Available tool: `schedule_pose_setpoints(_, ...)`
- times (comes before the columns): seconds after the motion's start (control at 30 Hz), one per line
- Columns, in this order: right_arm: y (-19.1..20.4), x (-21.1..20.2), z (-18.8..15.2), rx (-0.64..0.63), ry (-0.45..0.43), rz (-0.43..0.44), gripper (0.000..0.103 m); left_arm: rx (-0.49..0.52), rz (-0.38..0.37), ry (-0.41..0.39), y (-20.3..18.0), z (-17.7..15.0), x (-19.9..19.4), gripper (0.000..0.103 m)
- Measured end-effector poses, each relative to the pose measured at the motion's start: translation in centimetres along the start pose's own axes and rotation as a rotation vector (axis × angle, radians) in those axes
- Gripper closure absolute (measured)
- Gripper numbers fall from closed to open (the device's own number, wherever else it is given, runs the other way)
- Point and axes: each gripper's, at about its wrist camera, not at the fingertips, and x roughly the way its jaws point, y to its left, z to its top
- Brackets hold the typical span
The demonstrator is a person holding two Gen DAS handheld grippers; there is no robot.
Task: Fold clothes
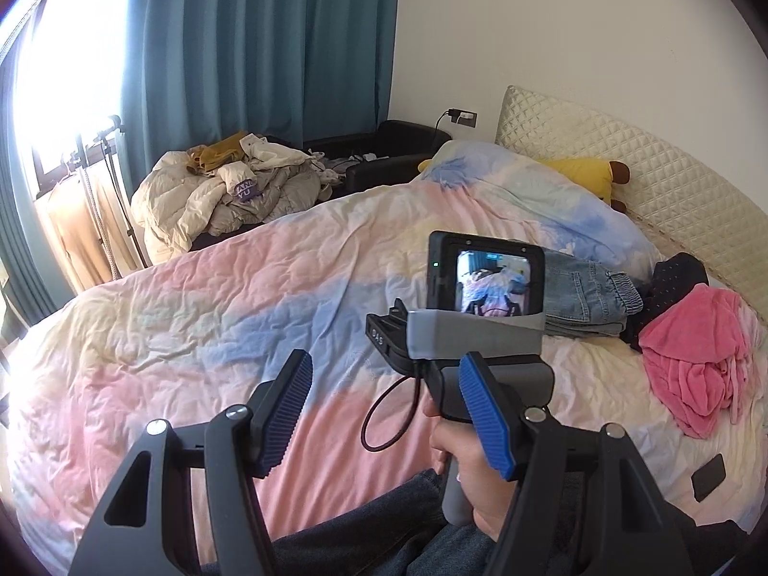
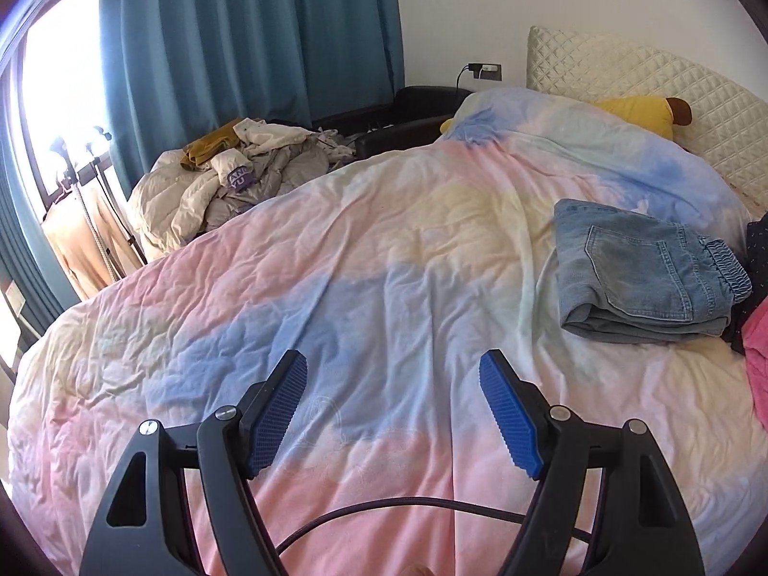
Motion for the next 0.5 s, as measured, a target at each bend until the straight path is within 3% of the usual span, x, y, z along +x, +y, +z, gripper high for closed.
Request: schedule_pose_setpoints(0.5,-0.1,1.6,-3.3,-0.130,0.015,-0.045,0.027,0.000,0.086,0.045,-7.4,-2.1,2.0,0.037)
